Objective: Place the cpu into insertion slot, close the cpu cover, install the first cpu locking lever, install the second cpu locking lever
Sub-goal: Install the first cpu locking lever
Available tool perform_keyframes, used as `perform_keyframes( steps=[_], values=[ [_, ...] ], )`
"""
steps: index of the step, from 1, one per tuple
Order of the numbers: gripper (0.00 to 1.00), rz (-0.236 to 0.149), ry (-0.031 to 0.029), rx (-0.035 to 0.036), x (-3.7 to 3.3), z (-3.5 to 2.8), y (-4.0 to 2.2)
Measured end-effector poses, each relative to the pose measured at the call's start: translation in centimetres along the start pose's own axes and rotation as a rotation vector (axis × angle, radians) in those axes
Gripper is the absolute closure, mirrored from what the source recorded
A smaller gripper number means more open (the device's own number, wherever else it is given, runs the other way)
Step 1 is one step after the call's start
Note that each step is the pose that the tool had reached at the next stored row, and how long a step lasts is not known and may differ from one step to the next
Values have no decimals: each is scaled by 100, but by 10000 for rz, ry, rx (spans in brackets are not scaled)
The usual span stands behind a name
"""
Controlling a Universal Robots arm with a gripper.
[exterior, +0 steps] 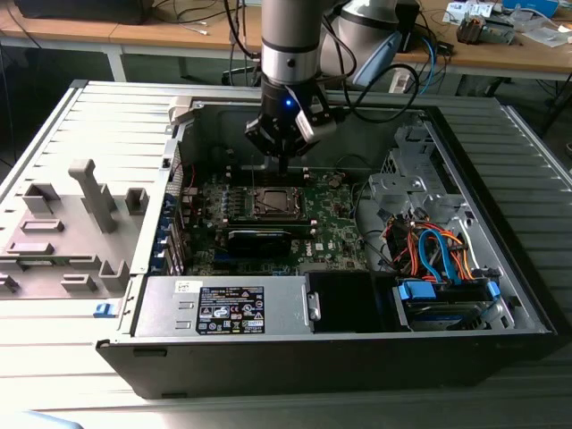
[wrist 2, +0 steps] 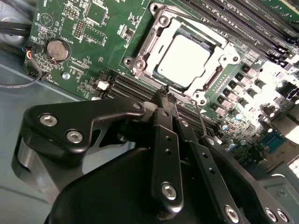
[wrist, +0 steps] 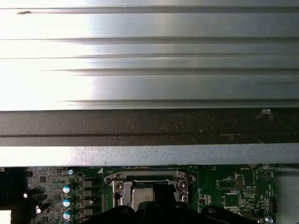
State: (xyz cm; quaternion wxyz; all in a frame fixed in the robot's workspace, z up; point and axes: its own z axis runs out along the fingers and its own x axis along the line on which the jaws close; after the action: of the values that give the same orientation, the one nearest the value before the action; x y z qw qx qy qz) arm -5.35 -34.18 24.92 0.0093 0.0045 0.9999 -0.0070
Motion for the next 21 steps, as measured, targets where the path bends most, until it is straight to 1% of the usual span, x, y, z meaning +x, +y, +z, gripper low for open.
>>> perform_keyframes(
  steps=[8, 14, 21],
  values=[
    [89, 0, -1, 20, 1, 0, 64],
    [89, 0, -1, 51, 1, -2, 118],
    [89, 0, -1, 60, 4, -2, 153]
  ],
)
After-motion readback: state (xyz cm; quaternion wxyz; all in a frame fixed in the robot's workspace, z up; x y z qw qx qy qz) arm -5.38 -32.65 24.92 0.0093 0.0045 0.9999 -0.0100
